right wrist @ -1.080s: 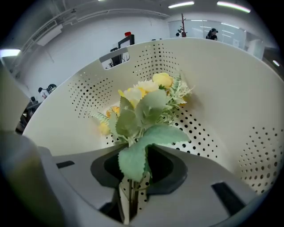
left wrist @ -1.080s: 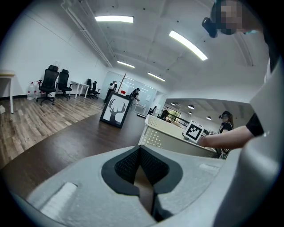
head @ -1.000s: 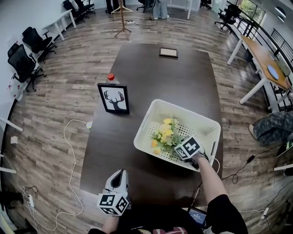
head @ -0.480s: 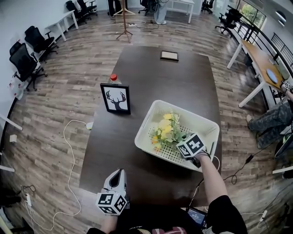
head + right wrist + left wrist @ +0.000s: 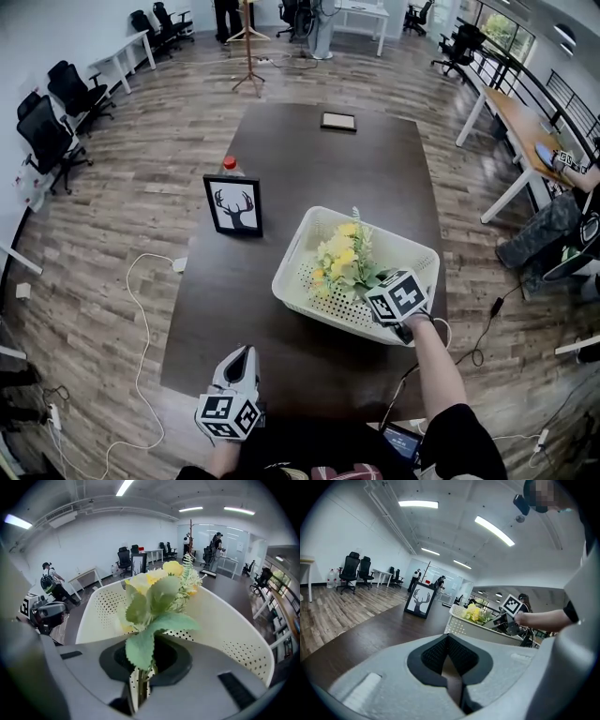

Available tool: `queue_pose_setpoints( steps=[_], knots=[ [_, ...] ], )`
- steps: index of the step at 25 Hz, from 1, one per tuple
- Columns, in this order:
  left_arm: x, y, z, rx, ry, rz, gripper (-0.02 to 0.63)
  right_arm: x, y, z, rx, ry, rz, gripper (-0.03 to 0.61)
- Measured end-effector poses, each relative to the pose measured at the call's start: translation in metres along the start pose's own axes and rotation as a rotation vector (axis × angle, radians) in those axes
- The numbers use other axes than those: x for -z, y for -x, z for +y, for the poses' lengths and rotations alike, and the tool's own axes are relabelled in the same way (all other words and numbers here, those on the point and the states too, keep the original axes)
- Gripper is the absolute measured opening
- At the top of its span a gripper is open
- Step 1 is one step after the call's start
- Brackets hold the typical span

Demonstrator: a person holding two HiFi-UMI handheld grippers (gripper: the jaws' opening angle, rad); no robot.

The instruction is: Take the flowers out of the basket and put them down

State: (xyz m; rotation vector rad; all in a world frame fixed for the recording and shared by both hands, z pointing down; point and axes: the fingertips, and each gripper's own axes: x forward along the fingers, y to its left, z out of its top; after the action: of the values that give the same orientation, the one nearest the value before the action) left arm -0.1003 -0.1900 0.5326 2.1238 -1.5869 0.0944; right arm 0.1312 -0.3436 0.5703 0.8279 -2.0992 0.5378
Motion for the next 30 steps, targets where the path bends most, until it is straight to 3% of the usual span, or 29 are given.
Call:
queue_pose_setpoints(
  steps=[18, 30],
  knots=[
    [0.005, 0.023, -0.014, 0.03, -0.018, -0.035, 0.008, -0.047, 0.075, 0.027, 0.131, 0.049, -0.232, 0.051],
    [0.011, 0.042, -0.022, 0.036, -0.028, -0.052, 0.008, -0.049, 0.114, 0.076, 0.136, 0.019, -0.382, 0.051]
  ],
)
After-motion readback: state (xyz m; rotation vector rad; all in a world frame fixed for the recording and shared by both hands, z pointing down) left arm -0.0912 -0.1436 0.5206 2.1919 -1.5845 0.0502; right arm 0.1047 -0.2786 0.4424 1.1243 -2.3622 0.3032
